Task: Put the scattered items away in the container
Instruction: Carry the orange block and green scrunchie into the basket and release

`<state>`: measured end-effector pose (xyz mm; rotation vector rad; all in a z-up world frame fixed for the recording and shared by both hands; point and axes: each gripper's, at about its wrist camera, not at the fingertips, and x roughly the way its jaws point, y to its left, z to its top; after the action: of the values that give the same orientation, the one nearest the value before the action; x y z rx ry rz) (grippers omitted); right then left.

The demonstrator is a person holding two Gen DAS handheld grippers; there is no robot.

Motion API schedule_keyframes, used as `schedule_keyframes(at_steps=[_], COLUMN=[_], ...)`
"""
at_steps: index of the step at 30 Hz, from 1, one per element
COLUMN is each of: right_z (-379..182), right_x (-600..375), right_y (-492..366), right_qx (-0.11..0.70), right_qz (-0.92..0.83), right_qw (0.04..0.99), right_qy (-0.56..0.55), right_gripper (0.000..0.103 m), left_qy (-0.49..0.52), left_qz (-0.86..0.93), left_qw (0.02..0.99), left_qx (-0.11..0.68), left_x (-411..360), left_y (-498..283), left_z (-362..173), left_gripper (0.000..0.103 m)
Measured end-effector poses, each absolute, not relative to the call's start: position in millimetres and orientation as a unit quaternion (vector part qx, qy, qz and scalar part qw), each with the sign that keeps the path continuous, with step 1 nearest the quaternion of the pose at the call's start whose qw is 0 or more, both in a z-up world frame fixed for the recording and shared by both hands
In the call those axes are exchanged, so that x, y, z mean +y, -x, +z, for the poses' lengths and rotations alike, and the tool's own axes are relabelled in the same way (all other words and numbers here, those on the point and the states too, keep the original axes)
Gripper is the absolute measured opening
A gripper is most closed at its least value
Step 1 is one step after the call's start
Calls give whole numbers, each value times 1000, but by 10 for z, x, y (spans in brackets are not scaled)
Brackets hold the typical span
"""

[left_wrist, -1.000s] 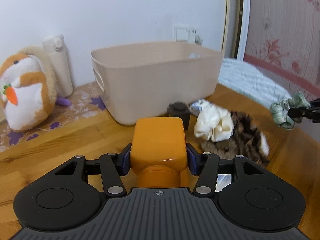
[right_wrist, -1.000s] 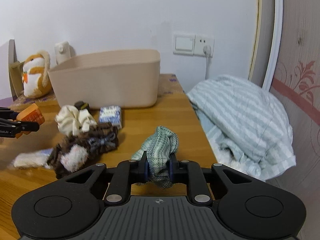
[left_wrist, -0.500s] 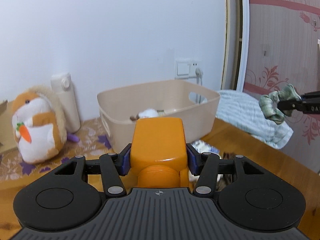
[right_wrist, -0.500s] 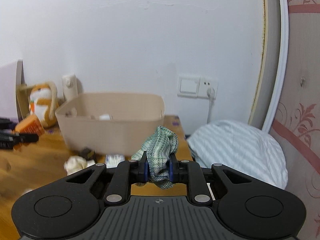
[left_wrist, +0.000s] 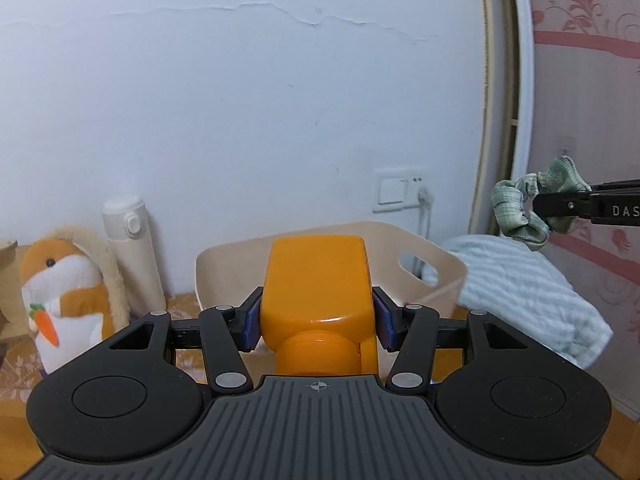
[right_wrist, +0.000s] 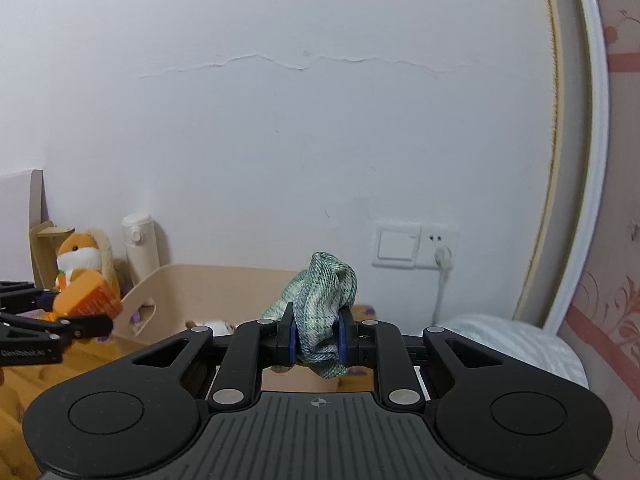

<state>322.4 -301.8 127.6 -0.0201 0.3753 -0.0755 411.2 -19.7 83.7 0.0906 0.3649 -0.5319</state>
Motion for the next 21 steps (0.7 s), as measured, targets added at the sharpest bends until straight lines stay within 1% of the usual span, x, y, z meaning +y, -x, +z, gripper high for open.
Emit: schedule_keyframes(at_steps=[5,10,21], right_z=[1288,1183,802], right_x=[-2909,-2816,-2742], right_y=[-3476,-3760,-4234], right_qx=[188,202,258], right_qz=[-30,-22,-19], right_qw=[981,978,965], right_qy=[34,45,37], right_gripper=[16,16,17], left_qy=[-31,-32,-38], left_qz=[-239,-219,-193], left_qw=[953,954,946], left_qx=[184,204,259], left_x=[-323,-468,-741], left_y=[-4310,-4575,-4909], left_z=[887,852,504], left_gripper=[55,55,54])
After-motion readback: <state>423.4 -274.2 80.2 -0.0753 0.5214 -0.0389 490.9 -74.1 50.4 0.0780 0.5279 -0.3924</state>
